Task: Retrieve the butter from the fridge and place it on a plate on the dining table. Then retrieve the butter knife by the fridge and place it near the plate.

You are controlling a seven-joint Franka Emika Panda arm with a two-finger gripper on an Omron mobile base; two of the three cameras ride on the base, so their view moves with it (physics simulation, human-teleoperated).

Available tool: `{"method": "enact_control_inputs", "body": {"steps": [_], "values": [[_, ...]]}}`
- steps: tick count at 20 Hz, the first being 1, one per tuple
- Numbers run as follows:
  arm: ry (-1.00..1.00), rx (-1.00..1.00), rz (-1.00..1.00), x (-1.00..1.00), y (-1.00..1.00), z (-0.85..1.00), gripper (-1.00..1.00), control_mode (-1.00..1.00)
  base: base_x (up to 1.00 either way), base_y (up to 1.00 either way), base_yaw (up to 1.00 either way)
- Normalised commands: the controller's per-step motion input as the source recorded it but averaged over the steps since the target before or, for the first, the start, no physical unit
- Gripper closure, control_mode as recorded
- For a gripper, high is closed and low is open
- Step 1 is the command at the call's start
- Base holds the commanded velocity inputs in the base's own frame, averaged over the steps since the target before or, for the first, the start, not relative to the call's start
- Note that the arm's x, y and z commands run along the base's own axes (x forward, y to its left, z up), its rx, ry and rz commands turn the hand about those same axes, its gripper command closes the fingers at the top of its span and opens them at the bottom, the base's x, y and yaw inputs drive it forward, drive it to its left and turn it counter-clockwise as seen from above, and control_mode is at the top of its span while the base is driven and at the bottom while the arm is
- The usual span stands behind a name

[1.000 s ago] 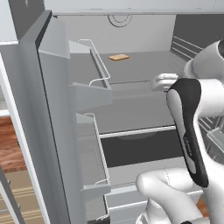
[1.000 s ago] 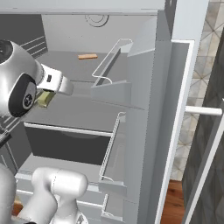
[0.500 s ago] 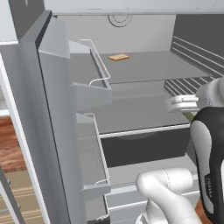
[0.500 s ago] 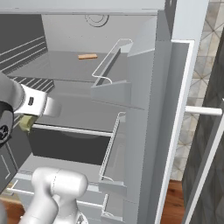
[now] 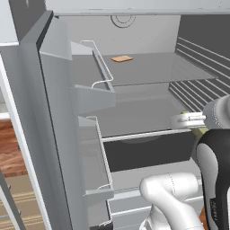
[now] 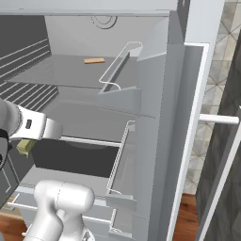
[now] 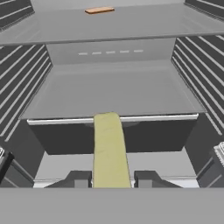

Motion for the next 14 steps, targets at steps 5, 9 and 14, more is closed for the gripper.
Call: {"method": "enact_control_inputs", "body": {"steps": [5,9,14], "values": [[0.0,0.0,0.0,-0.02,0.0,0.0,1.0,-1.0,0.0,0.0,0.0],[0.0,0.0,0.0,-0.14,0.0,-0.01,1.0,1.0,-0.25,0.0,0.0],[0.0,0.0,0.0,0.0,0.0,0.0,1.0,1.0,-0.6,0.0,-0.01]]}}
